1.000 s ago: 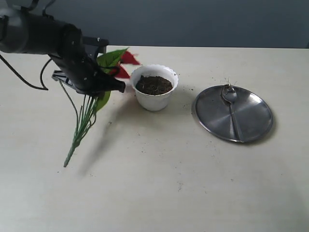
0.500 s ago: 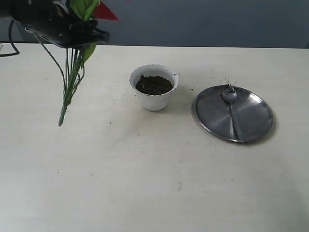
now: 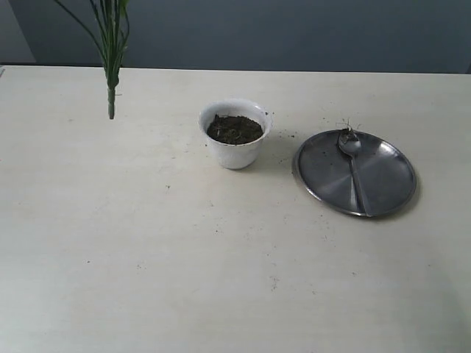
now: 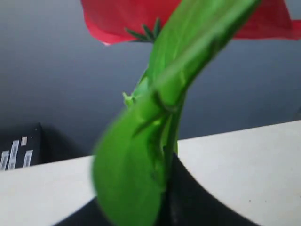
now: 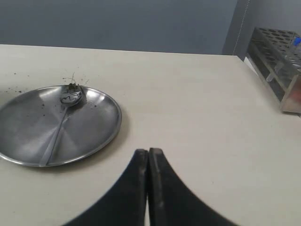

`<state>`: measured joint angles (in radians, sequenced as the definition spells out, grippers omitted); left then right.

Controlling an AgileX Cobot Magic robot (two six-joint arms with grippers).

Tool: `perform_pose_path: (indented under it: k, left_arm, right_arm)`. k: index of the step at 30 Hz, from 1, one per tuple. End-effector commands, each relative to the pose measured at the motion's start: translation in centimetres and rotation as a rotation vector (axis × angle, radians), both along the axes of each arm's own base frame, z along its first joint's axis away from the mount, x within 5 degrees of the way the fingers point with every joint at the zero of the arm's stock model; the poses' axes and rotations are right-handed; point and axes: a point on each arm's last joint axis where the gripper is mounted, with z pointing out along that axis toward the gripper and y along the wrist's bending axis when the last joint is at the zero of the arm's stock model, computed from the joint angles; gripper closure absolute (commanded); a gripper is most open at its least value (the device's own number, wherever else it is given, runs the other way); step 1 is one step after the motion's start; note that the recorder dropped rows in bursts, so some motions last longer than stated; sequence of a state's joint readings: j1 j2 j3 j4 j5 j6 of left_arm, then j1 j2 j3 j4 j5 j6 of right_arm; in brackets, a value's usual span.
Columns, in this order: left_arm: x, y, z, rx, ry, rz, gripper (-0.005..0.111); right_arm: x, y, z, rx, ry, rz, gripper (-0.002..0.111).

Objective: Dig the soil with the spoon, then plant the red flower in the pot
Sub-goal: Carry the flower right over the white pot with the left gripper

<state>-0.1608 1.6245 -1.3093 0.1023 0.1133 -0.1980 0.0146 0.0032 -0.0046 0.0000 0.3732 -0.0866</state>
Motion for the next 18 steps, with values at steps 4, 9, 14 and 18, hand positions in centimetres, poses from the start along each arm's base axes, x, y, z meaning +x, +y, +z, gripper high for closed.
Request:
perform_pose_path:
  k: [4, 9, 14, 18]
  left_arm:
    - [-0.2, 0.0, 1.4, 0.057, -0.109, -0.027, 0.106]
    - [-1.2, 0.1, 3.4, 0.092, -0.198, -0.044, 0.106]
    - [-2.7, 0.3, 4.9, 0.082, -0.249, -0.045, 0.106]
    - [-4.2, 0.4, 5.0, 0.106, -0.286, -0.061, 0.106]
  right_arm:
    - [0.0, 0.0, -0.1, -0.006, -0.009, -0.003, 0.108]
    - [0.0, 0.0, -0.1, -0.006, -0.009, -0.003, 0.108]
    - [0.0, 0.0, -0.1, -0.006, -0.009, -0.003, 0.108]
    - [0.0, 0.0, -0.1, -0.006, -0.009, -0.003, 0.108]
